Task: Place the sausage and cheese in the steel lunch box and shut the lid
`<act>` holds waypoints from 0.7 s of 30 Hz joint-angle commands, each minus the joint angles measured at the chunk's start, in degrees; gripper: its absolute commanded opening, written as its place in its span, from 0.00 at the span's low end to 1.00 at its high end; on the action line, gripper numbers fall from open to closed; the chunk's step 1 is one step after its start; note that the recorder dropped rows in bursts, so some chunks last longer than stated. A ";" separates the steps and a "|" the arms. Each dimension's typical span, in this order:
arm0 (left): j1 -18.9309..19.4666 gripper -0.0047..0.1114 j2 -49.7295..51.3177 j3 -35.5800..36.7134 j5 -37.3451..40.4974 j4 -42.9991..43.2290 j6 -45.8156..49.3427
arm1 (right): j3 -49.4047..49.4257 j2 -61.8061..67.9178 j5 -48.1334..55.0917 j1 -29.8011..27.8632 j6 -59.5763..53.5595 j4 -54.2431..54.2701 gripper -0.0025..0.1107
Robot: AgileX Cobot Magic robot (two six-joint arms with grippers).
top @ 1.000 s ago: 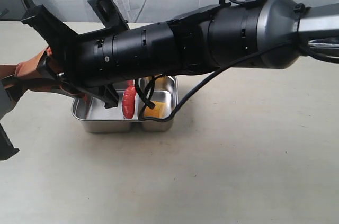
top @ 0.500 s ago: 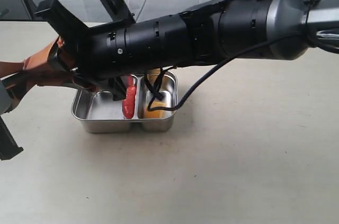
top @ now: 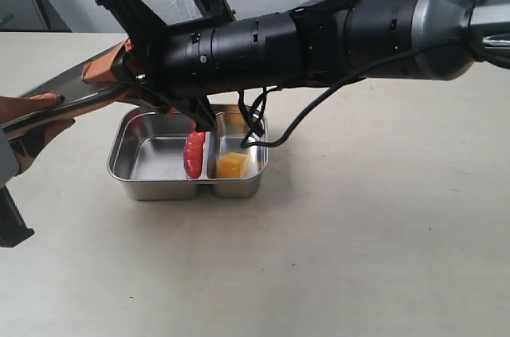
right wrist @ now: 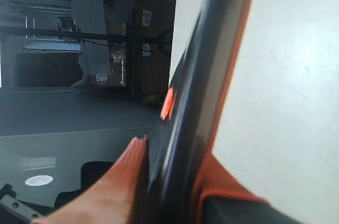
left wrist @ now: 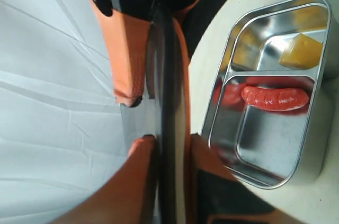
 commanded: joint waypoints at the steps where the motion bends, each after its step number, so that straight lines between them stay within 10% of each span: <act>1: -0.69 0.05 -0.38 0.12 -2.86 -0.06 -0.38 | -0.16 -0.22 0.25 -0.44 -3.08 -2.76 0.01; 8: -0.69 0.57 -0.38 0.12 -1.21 -9.43 -1.26 | -0.16 -0.22 1.98 -3.16 -3.70 -3.13 0.01; 21: -0.58 0.44 -0.38 -1.62 11.77 -24.03 -3.87 | -0.02 0.35 -0.86 -11.74 -6.41 -3.13 0.01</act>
